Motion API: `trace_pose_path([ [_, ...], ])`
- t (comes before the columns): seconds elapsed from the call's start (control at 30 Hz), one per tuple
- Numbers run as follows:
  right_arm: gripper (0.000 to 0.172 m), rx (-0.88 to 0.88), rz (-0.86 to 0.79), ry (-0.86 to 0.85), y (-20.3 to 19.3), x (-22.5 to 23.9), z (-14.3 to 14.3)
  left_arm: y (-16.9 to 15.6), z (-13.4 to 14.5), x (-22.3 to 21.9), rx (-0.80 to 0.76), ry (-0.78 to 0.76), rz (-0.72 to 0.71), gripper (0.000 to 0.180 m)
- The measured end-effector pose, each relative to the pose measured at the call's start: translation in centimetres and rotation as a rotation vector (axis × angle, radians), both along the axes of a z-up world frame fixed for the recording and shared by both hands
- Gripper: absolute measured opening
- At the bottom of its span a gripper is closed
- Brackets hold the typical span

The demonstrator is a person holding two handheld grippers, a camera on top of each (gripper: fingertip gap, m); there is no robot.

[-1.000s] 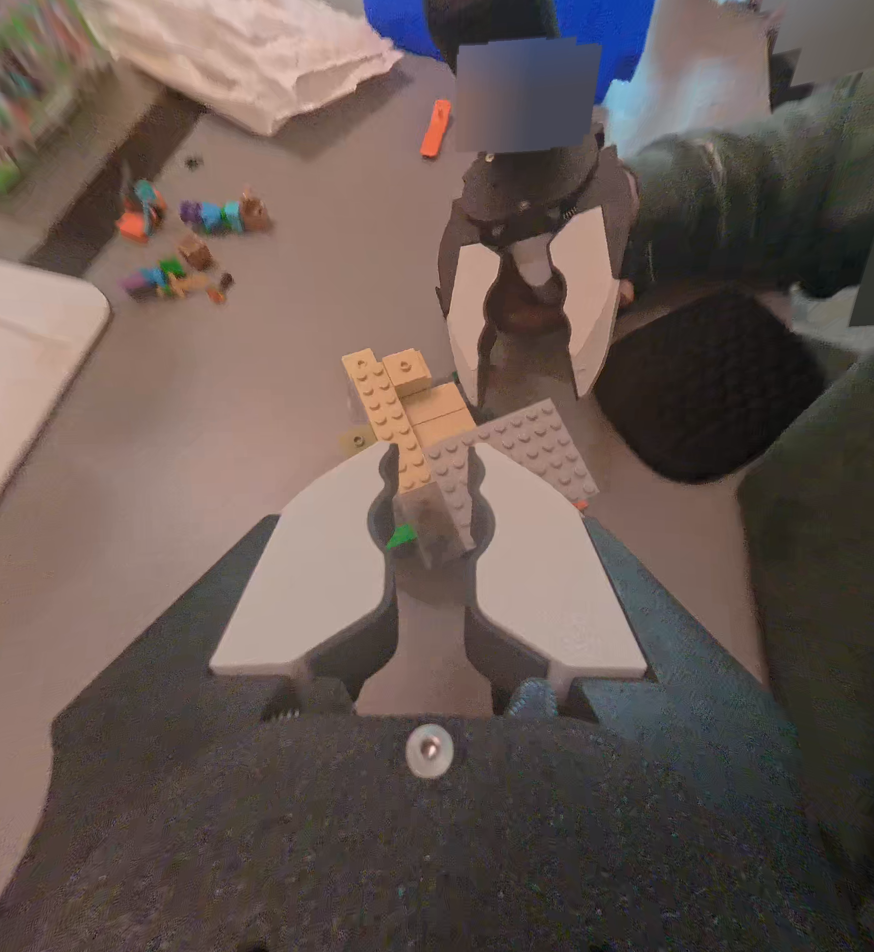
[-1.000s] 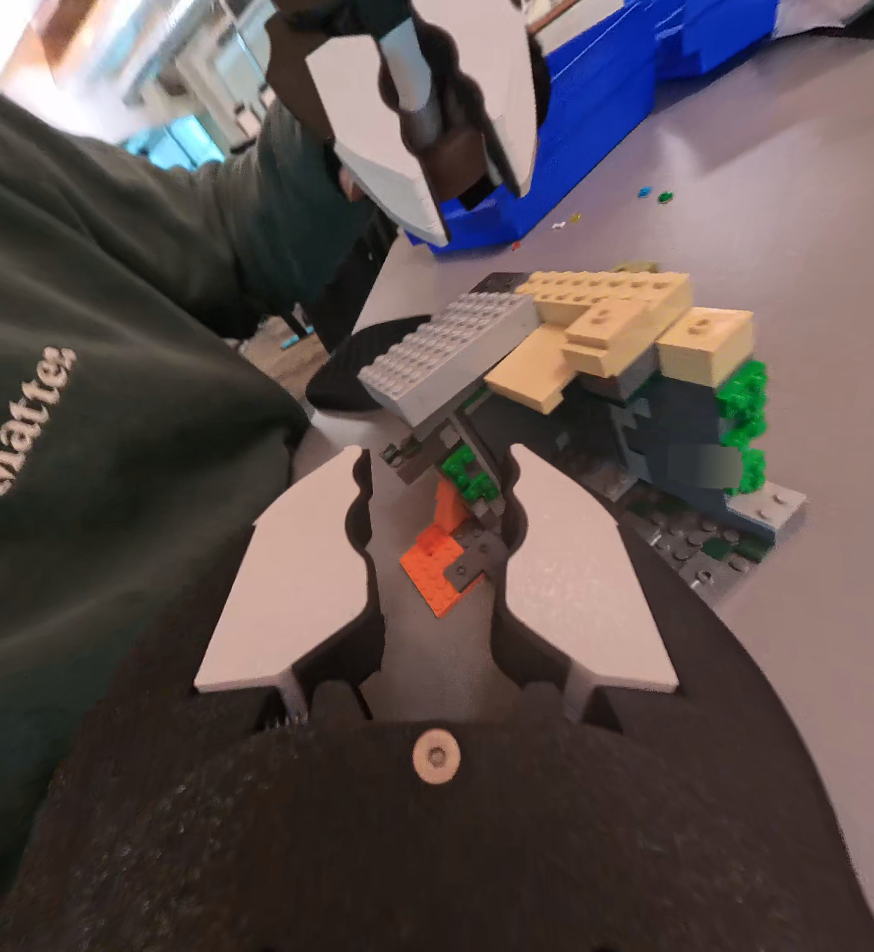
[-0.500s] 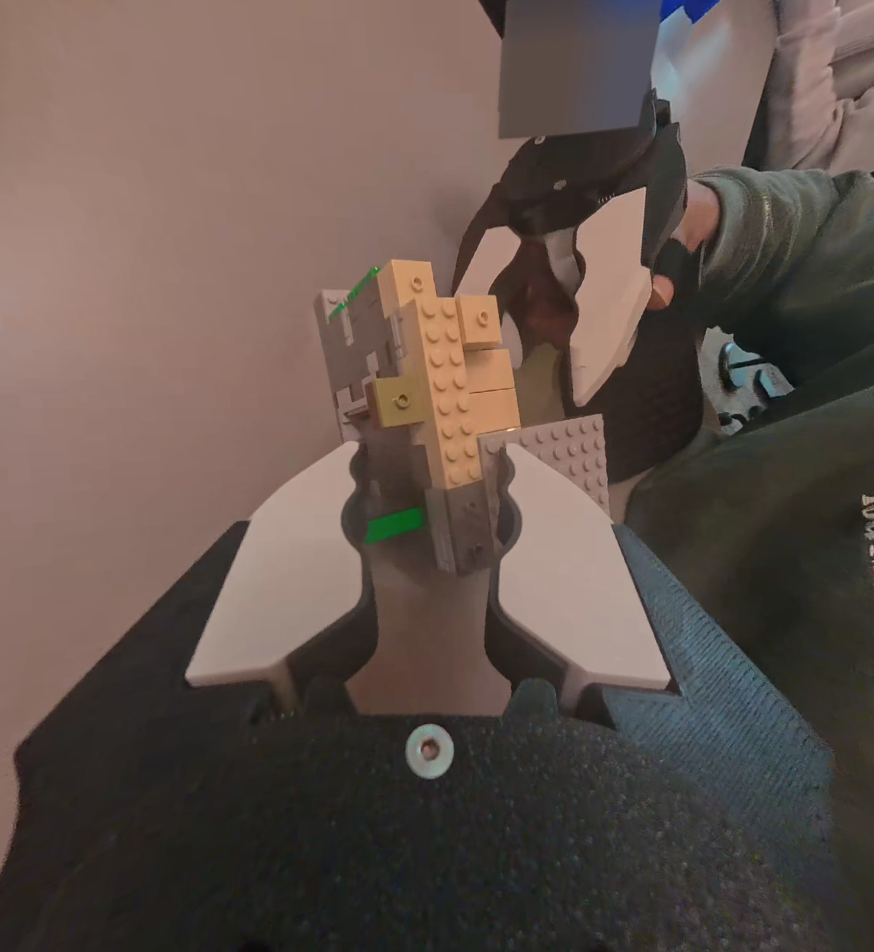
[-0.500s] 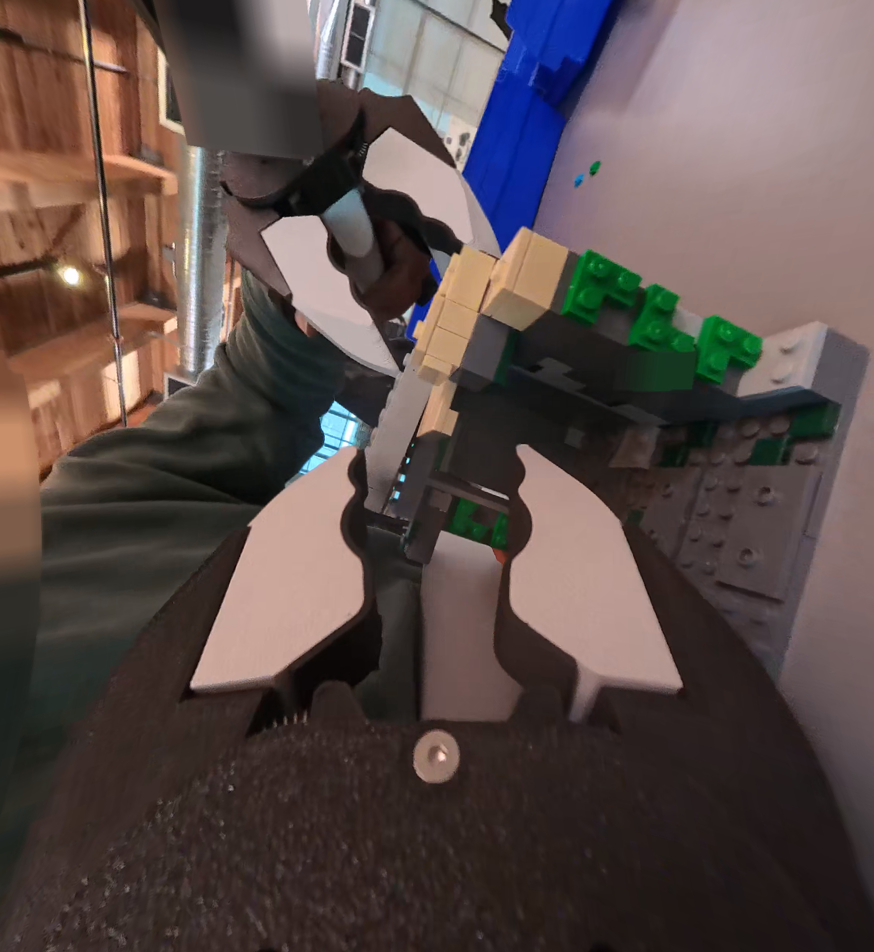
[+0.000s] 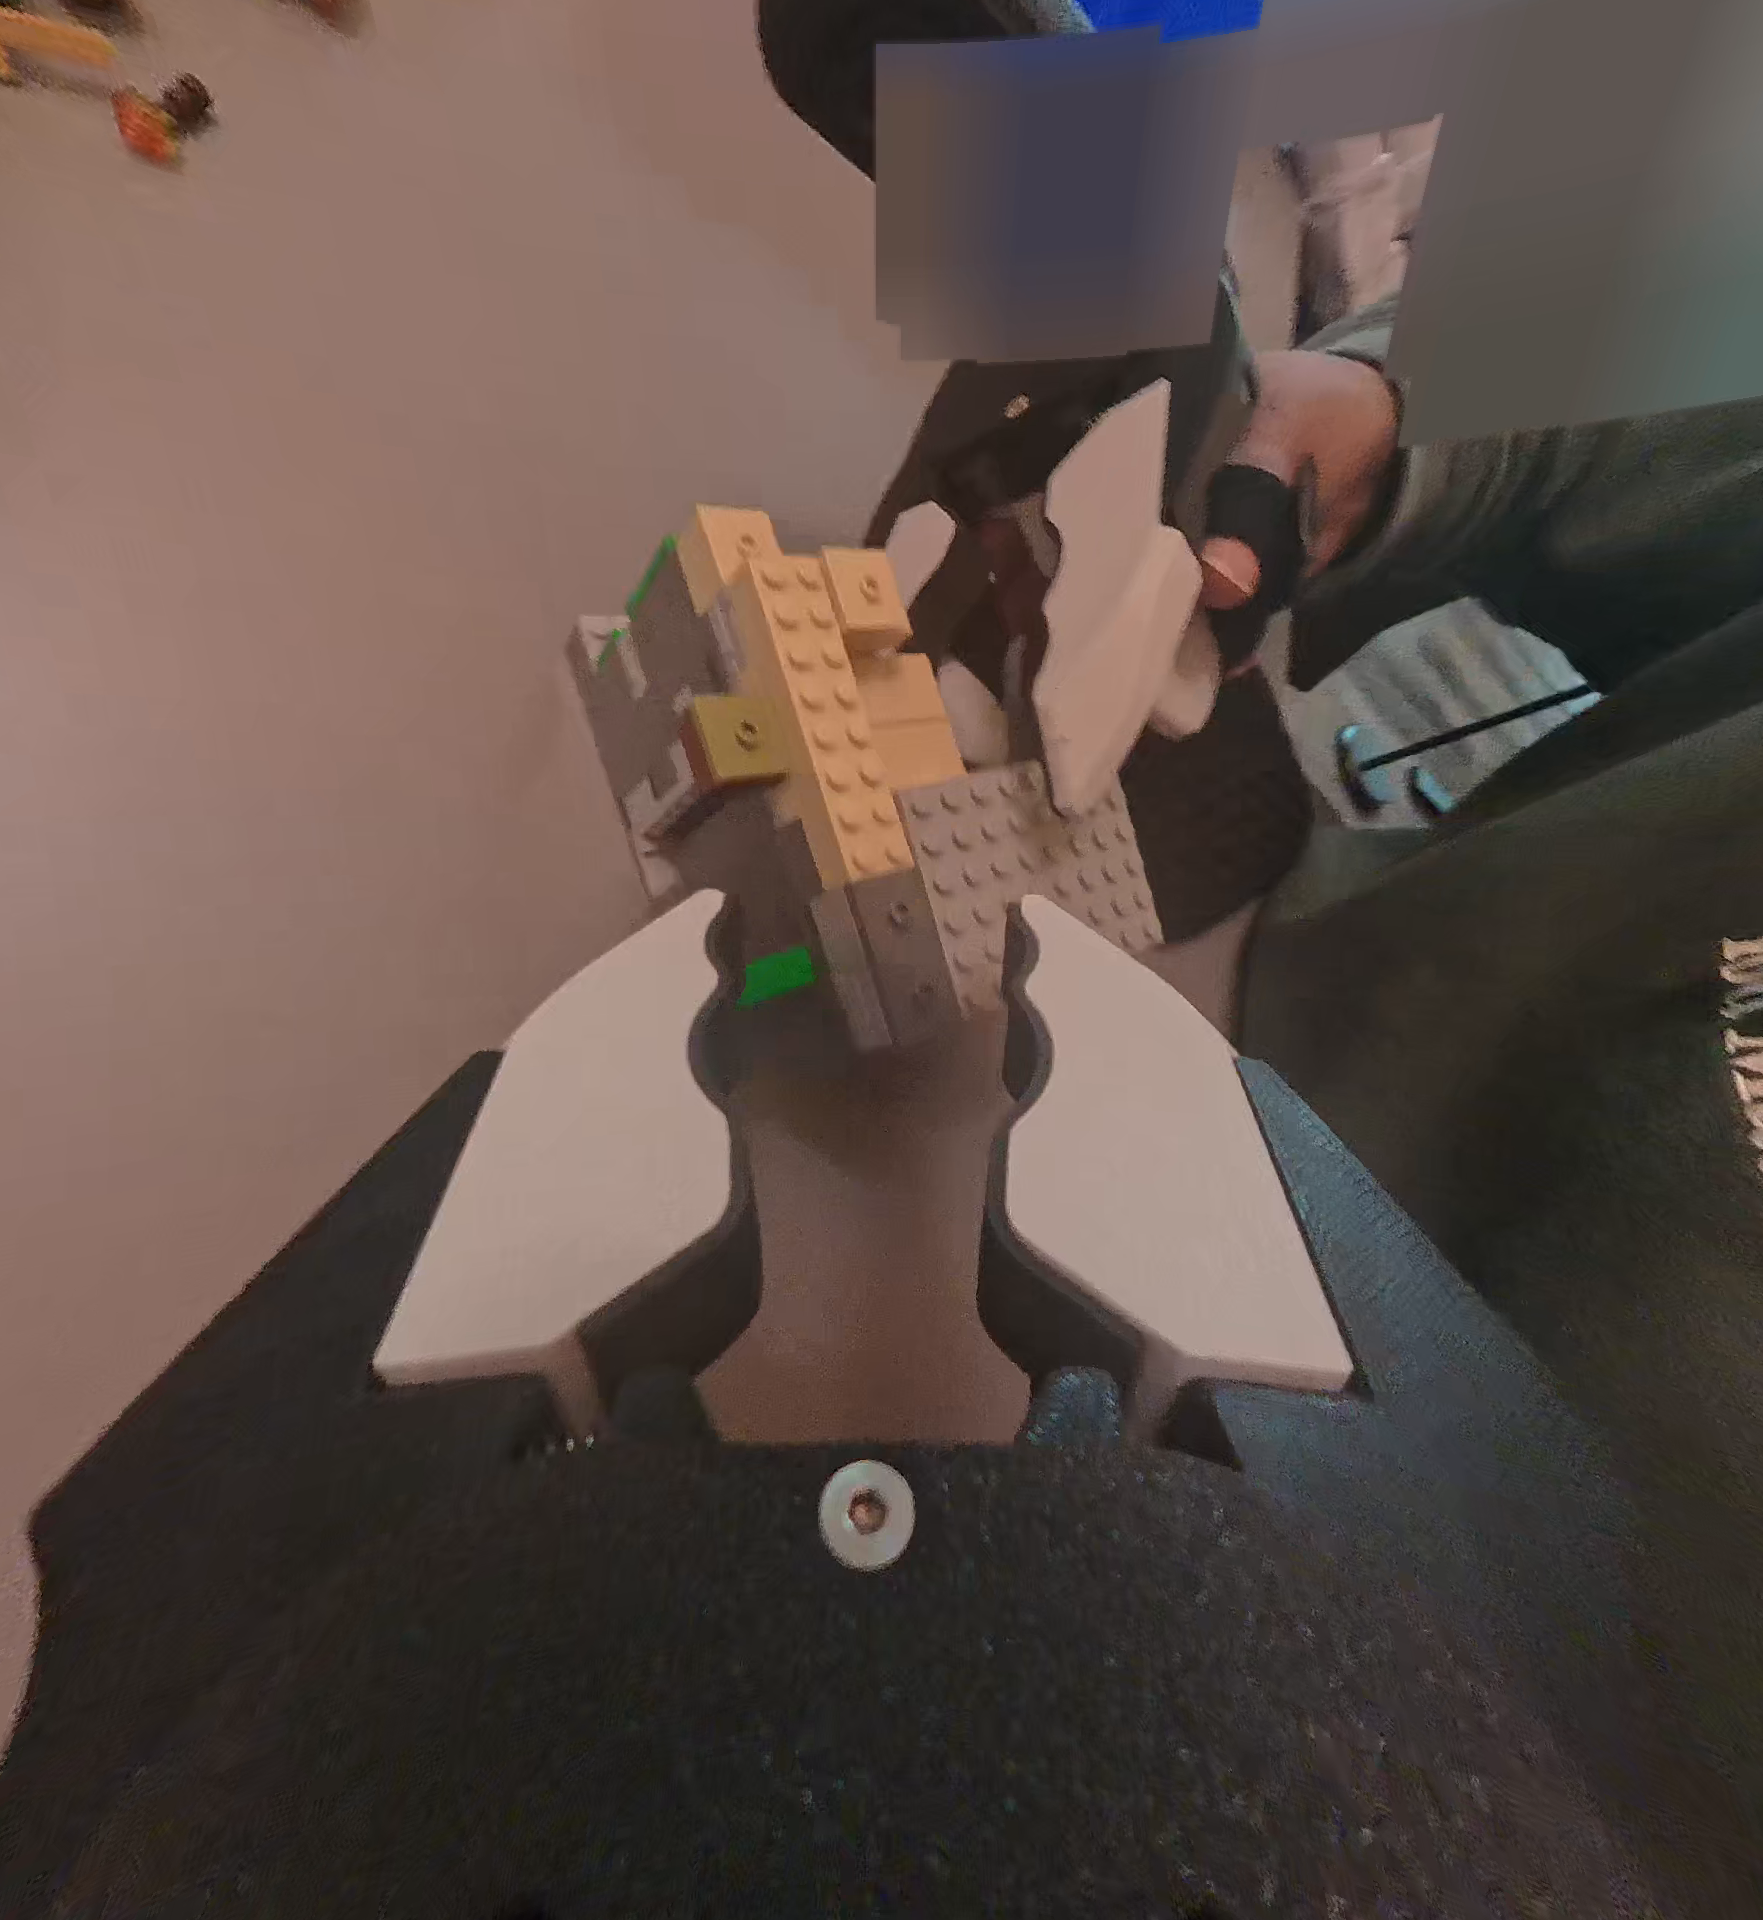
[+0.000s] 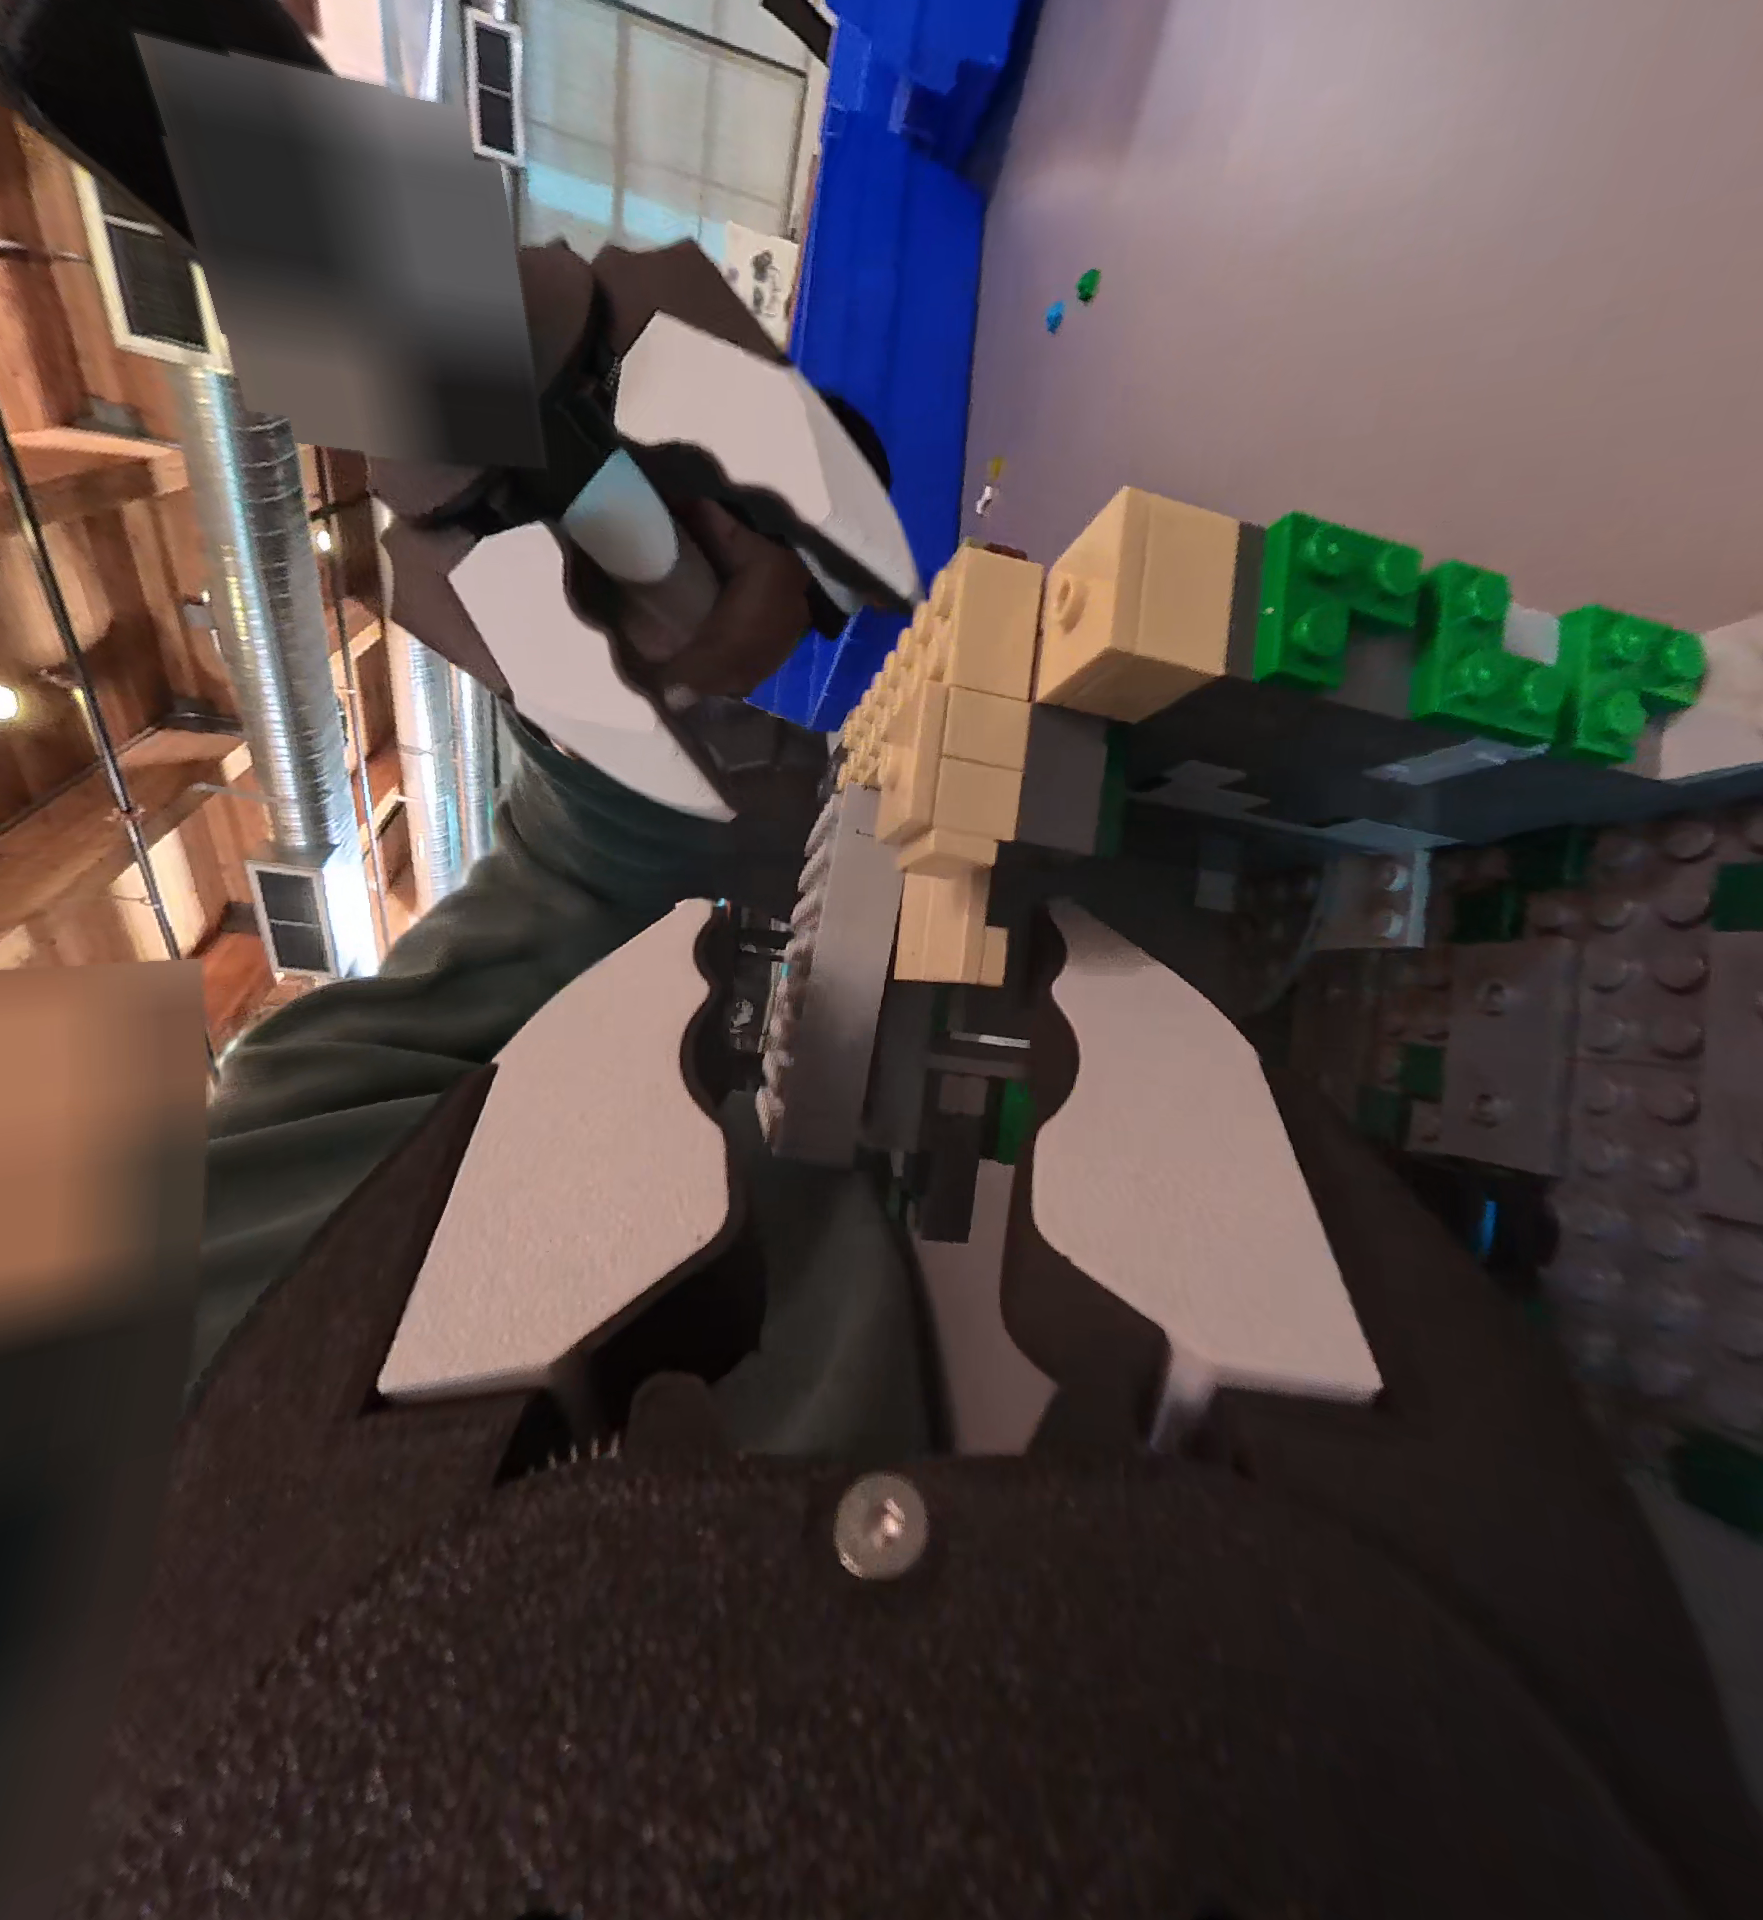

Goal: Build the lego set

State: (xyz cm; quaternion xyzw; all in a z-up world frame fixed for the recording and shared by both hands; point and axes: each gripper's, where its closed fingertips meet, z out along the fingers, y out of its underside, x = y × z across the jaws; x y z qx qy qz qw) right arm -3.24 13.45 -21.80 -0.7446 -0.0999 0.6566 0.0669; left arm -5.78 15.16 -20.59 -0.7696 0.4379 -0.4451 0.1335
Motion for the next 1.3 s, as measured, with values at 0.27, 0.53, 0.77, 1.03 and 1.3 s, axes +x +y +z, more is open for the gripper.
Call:
trace_pose_path([
  [0.27,0.036,-0.086,-0.073,-0.007,0.5,-0.7,-0.3,-2.6,-0.9,-0.2,0.015,-0.153,-0.071,0.045],
  [0.53,0.031,-0.126,-0.035,-0.005,0.6,-0.1,-0.2,-3.7,-0.9,0.4,0.043,-0.243,-0.116,0.043],
  [0.77,0.027,-0.136,0.006,0.010,0.7,-0.1,-0.1,-3.5,-1.1,0.7,0.056,-0.270,-0.112,0.039],
  [1.03,0.018,-0.147,0.033,0.084,0.8,-0.3,0.0,-3.0,-1.5,1.1,0.073,-0.254,-0.098,0.041],
  [1.3,0.020,-0.117,0.063,0.055,0.5,-0.5,0.0,-3.3,-1.3,0.9,0.050,-0.265,-0.115,0.045],
])
